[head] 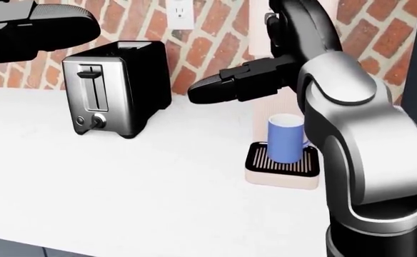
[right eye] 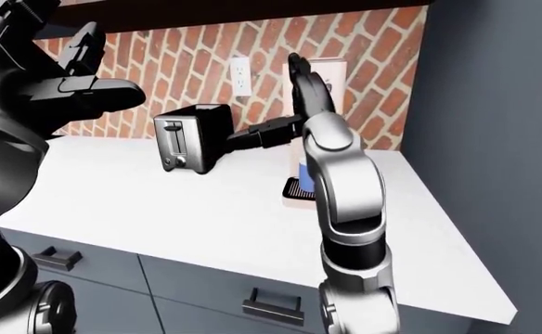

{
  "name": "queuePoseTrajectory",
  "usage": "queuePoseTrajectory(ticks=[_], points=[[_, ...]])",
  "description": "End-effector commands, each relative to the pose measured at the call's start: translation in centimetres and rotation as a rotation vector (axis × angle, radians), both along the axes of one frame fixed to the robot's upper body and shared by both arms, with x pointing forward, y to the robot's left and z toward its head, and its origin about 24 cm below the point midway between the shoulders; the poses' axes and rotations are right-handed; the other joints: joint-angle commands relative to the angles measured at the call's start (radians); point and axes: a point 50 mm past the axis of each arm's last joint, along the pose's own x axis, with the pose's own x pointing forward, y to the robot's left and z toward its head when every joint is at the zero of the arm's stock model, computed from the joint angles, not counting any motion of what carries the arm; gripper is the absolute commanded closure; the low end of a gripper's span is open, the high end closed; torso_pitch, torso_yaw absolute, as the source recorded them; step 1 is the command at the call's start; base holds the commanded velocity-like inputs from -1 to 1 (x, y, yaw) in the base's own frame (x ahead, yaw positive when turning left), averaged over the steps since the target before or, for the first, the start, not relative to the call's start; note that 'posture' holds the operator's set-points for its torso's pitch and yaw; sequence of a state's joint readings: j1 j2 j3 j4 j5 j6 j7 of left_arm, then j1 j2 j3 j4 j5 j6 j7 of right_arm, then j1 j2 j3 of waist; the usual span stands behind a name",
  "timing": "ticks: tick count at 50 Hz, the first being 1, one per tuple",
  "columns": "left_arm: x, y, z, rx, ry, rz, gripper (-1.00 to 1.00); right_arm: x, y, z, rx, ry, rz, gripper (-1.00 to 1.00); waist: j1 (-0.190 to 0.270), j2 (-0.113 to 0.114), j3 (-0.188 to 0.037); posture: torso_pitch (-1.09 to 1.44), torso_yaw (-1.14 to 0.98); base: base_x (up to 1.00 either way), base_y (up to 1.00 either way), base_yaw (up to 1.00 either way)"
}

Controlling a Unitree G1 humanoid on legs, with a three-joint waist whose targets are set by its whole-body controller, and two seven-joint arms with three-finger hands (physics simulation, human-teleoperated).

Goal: Press the button on the coffee machine to serve coffee.

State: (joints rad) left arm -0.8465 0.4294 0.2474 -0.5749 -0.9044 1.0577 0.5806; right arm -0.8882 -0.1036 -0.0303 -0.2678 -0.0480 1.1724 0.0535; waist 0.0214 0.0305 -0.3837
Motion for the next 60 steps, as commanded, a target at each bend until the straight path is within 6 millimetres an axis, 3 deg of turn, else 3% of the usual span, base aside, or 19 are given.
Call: queuePoseTrajectory(ticks=[1, 60], points=[[-0.3, 0.2, 1.0, -0.014, -0.053, 0.007, -1.0, -0.1, 0.0, 1.5, 0.002, -0.081, 0.0, -1.0, 0.0, 0.002, 0.0, -0.65, 0.0, 0.0, 0.0, 0.0], [-0.3, 0.3, 1.1, -0.024, -0.058, 0.007, -1.0, 4.2, -0.1, 0.2, 0.023, -0.05, -0.049, -1.0, -0.001, 0.004, -0.003, -0.65, 0.0, 0.0, 0.0, 0.0]])
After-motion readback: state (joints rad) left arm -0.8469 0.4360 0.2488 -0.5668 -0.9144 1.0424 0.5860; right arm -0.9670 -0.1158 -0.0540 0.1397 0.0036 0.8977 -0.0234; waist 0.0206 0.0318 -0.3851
